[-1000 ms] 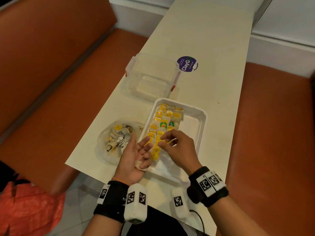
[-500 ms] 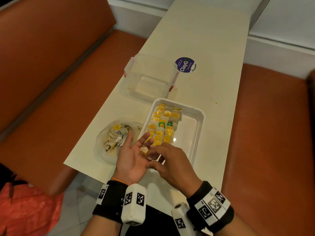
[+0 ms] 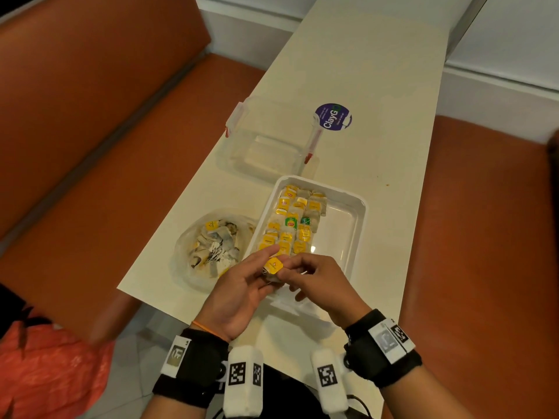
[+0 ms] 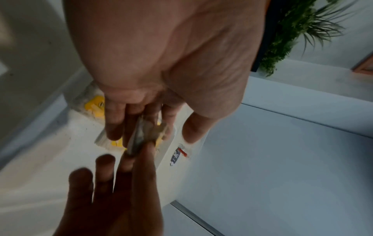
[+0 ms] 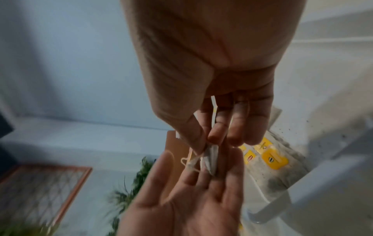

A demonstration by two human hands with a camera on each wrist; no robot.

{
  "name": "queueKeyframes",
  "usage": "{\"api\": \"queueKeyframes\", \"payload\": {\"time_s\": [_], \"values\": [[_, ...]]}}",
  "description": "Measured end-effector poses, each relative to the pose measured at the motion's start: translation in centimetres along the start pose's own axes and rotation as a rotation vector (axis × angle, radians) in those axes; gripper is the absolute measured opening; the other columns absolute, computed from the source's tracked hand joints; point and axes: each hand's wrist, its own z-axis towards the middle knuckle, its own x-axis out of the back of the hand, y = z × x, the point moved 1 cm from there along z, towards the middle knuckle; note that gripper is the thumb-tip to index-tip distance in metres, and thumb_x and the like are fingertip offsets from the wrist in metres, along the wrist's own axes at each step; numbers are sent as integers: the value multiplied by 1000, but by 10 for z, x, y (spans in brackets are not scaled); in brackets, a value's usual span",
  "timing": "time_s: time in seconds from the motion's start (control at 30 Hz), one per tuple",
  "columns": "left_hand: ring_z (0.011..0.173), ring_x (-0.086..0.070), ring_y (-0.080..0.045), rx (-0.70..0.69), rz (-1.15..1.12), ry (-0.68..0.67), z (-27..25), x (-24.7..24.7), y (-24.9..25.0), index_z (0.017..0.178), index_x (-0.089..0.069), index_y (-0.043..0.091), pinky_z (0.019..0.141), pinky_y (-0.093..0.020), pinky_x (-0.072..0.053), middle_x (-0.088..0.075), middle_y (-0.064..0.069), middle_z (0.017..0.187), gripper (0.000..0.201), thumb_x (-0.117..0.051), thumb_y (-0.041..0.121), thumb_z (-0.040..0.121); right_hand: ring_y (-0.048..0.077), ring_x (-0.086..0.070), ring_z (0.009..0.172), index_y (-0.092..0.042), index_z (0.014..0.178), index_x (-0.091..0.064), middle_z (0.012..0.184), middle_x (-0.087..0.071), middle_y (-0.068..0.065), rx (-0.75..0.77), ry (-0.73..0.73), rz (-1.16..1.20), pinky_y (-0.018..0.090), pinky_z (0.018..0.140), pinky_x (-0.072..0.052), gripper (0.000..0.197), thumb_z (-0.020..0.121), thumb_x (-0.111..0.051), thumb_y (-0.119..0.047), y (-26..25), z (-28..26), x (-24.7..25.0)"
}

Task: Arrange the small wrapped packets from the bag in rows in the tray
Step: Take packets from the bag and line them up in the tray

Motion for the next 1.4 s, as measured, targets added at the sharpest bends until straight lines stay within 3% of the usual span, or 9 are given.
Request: {"api": "queueKeyframes", "payload": {"time_s": [0.13,0.37,0.47,0.63,0.77,0.9,1.1,1.2,1.4], "values": [[125,-63,-22,-100,234,-58,-1,17,-7,132,-72,27,105,-37,-48,-69,2,138,59,-76,4,79,16,-65,73,-10,95,-77,87,-73,13,-82,-58,109,33,67,-56,8,91,-79,-17,5,1,7],[109,-68,-1,-447,849,153,6,13,-12,101,-82,39,92,-37,-57,-73,24,111,24,-79,17,92,13,-66,78,-15,93,-78,94,-77,8,-18,-41,-21,34,71,-58,9,91,-80,-24,12,4,15],[100,-67,-3,-468,920,155,10,16,-13,96,-80,46,84,-28,-55,-68,19,110,25,-79,22,91,13,-71,84,-24,101,-77,99,-77,-5,18,-64,-91,37,78,-62,22,85,-85,-38,13,4,19],[79,-58,-5,-476,1011,54,12,15,-8,91,-80,42,71,-11,-43,-61,16,89,27,-79,15,90,5,-62,125,-35,137,-61,134,-68,-15,50,-321,-32,38,106,-53,46,94,-76,-37,11,8,24],[79,-58,-9,-484,1088,-6,16,16,-5,90,-80,40,71,-12,-41,-65,17,90,29,-78,11,90,9,-66,120,-25,131,-68,125,-73,-7,72,-363,-68,31,100,-53,31,101,-66,-16,7,14,28],[78,-58,-12,-463,1173,-20,21,17,-3,90,-78,46,71,-16,-43,-69,15,92,34,-76,12,92,6,-69,111,-21,119,-73,115,-76,-6,134,-304,-199,32,103,-53,26,94,-77,-20,8,22,32],[86,-63,-3,-388,1063,-37,21,12,0,106,-82,35,71,-8,-43,-74,20,96,42,-66,-2,93,1,-68,88,-15,107,-74,95,-75,-3,168,-232,-310,18,87,-54,21,88,-83,-18,13,33,32],[90,-70,-3,-314,872,-16,21,5,-1,109,-80,33,82,-18,-55,-79,9,96,49,-64,-9,90,-6,-62,74,-10,102,-75,85,-70,-6,148,-206,-329,13,74,-51,13,90,-79,-11,16,36,29],[96,-75,-20,-226,663,14,33,9,-7,129,-71,19,87,-29,-61,-79,-6,101,55,-75,-12,84,8,-67,83,-22,91,-76,86,-73,-9,147,-93,-386,30,83,-56,7,88,-81,-25,25,41,27]]}}
